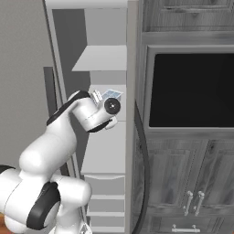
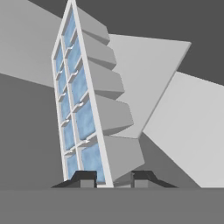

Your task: The ice cube tray has been filled with water. Take the tray and place it in the freezer to make ice. Close the freezer door after placing the tray.

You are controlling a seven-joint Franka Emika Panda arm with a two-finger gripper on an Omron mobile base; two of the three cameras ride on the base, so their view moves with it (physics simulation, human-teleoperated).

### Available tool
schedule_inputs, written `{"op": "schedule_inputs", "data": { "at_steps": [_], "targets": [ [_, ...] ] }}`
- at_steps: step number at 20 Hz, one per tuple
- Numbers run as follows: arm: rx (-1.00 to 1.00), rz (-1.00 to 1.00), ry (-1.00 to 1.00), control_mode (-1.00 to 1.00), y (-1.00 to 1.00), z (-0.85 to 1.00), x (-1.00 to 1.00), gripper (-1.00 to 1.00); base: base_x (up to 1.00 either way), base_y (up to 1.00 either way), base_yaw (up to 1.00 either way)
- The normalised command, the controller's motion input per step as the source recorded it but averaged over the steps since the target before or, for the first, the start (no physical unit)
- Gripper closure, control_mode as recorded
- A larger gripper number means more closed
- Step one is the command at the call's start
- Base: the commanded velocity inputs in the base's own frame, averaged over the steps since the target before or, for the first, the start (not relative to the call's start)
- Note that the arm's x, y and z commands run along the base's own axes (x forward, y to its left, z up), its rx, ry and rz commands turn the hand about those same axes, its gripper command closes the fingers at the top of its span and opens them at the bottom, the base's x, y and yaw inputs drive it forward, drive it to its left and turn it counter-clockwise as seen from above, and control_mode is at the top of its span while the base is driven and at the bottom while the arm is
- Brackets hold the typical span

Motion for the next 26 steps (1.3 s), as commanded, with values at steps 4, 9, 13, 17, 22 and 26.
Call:
{"op": "schedule_inputs", "data": {
  "at_steps": [4, 9, 13, 17, 22, 26],
  "targets": [
    [0.00, 0.00, 0.00, -1.00, 0.00, -0.04, 0.13, 1.00, 0.00, 0.00, 0.00],
    [0.00, 0.00, 0.00, -1.00, 0.00, -0.03, 0.17, 1.00, 0.00, 0.00, 0.00],
    [0.00, 0.00, 0.00, -1.00, 0.00, -0.04, 0.18, 1.00, 0.00, 0.00, 0.00],
    [0.00, 0.00, 0.00, -1.00, 0.00, -0.08, 0.18, 1.00, 0.00, 0.00, 0.00],
    [0.00, 0.00, 0.01, -1.00, 0.00, -0.14, 0.20, 1.00, 0.00, 0.00, 0.00],
    [0.00, 0.00, 0.01, -1.00, 0.00, -0.14, 0.21, 1.00, 0.00, 0.00, 0.00]
  ]
}}
